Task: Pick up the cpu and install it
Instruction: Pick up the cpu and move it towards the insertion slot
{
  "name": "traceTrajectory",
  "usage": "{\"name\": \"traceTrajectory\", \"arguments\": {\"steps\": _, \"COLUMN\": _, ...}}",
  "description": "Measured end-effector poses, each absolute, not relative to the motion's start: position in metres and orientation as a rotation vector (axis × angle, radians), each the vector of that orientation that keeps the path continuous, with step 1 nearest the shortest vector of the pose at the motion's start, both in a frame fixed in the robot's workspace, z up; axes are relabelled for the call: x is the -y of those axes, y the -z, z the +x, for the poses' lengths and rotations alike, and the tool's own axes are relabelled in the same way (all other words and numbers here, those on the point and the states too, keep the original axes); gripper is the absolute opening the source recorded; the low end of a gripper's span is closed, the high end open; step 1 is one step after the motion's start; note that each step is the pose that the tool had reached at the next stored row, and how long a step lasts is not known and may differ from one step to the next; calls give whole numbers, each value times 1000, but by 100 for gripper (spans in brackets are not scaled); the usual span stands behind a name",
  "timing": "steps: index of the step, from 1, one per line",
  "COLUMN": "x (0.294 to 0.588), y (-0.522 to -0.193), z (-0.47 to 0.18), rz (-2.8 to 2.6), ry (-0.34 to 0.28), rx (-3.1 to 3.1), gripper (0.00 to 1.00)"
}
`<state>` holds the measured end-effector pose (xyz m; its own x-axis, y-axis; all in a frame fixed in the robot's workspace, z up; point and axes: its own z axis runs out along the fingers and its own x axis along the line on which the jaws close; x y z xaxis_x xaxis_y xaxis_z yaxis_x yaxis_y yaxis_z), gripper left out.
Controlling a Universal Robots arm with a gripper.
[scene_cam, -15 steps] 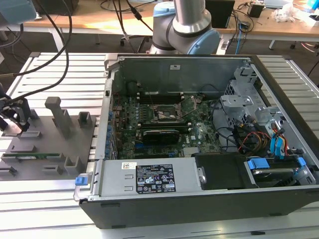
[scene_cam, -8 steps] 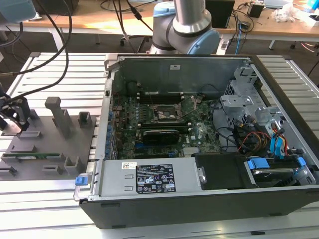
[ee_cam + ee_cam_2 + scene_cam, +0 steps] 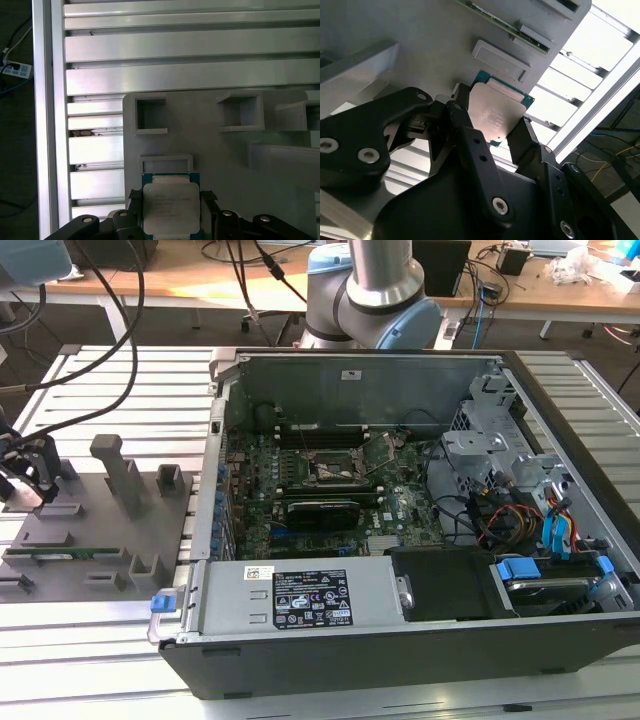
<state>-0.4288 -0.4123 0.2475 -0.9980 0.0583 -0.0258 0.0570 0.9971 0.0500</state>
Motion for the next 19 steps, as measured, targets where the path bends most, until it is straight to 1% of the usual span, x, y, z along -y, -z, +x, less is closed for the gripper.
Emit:
{"name": "traceTrajectory", "arguments": {"steps": 9, "x": 412, "y": -258, "z": -429, "rz": 90, "ry": -77, "rx": -3112, "gripper": 55}}
{"name": "traceTrajectory", "arguments": {"steps": 19, "x": 412, "y": -286, "z": -429, "rz": 90, "ry": -77, "rx": -3112, "gripper": 55}}
